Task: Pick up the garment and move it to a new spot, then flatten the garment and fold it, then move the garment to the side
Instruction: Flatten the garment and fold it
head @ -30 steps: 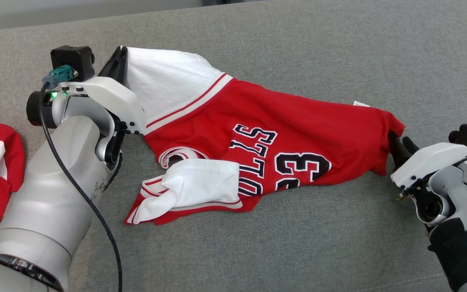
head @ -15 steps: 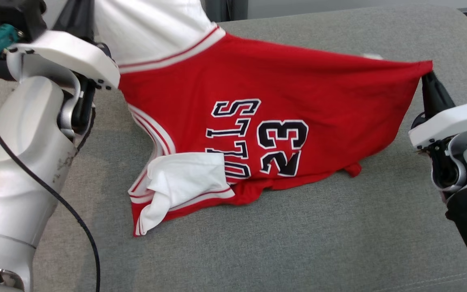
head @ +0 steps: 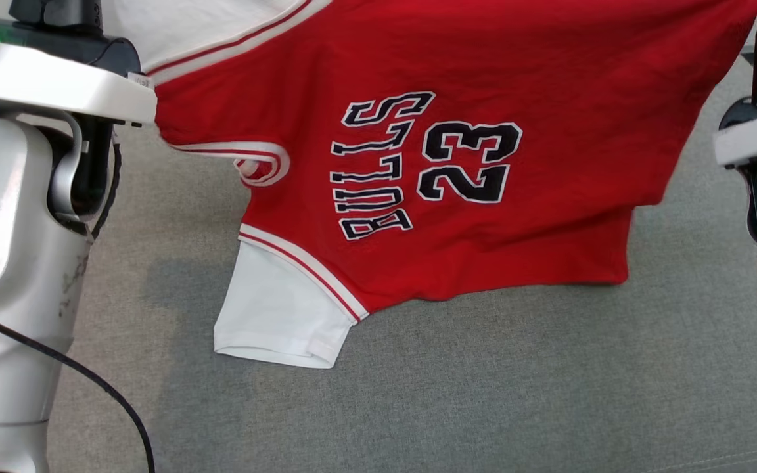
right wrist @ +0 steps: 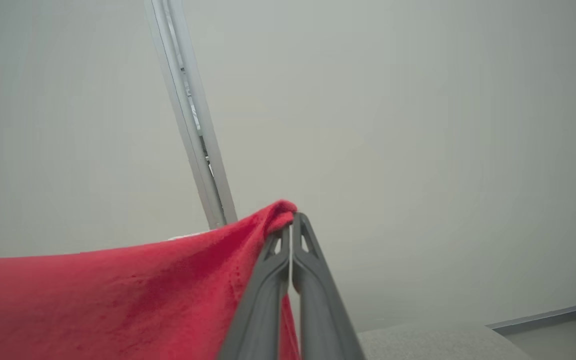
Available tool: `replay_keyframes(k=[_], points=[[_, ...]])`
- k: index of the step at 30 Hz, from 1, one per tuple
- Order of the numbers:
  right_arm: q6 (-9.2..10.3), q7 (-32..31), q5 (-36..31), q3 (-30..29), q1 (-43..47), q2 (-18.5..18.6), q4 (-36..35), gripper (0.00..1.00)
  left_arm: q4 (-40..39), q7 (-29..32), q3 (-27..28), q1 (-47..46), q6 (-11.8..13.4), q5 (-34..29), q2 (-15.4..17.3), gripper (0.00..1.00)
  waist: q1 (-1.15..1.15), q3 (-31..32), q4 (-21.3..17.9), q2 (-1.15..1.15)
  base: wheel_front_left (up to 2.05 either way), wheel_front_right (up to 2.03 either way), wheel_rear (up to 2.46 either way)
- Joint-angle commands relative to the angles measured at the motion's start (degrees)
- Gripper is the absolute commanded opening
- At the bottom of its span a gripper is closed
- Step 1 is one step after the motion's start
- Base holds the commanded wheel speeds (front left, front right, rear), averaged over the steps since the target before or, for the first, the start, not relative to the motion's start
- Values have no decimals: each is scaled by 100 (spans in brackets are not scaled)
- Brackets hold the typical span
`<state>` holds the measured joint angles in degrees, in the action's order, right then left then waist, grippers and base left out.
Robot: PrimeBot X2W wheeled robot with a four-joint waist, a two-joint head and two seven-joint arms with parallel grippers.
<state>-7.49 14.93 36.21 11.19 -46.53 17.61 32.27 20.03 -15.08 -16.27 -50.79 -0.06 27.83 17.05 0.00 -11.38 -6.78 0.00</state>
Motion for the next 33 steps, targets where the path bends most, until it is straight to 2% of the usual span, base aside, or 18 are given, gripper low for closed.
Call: replay_keyframes(k=[1,10,19,23,26,29,33], points=[[-1,31,-59,38,-161,53,-31,0,63,-4,62,-153,-80,-105,18,0,0,108,17,0,0,0,0],[-1,31,-229,430,-905,271,4,0,274,-5,295,-761,-397,-442,-38,0,0,627,33,0,0,0,0],[-1,-53,-98,1430,-1370,734,481,0,811,136,288,-1129,-524,-355,2,0,0,919,114,0,0,0,0],[-1,-236,-14,1859,-1636,818,746,0,1085,281,225,-1413,-588,-270,-6,0,0,676,149,0,0,0,0],[-1,-243,-49,1975,-1879,771,951,0,1279,308,136,-1654,-609,-315,-20,0,0,469,177,0,0,0,0],[-1,-212,-246,2128,-2342,599,1389,0,1651,208,-60,-2226,-614,-603,-8,0,0,108,213,0,0,0,0],[-1,-93,-647,2213,-3175,296,2064,0,2093,33,-226,-3151,-428,-1099,-10,0,0,-505,197,0,0,0,0]])
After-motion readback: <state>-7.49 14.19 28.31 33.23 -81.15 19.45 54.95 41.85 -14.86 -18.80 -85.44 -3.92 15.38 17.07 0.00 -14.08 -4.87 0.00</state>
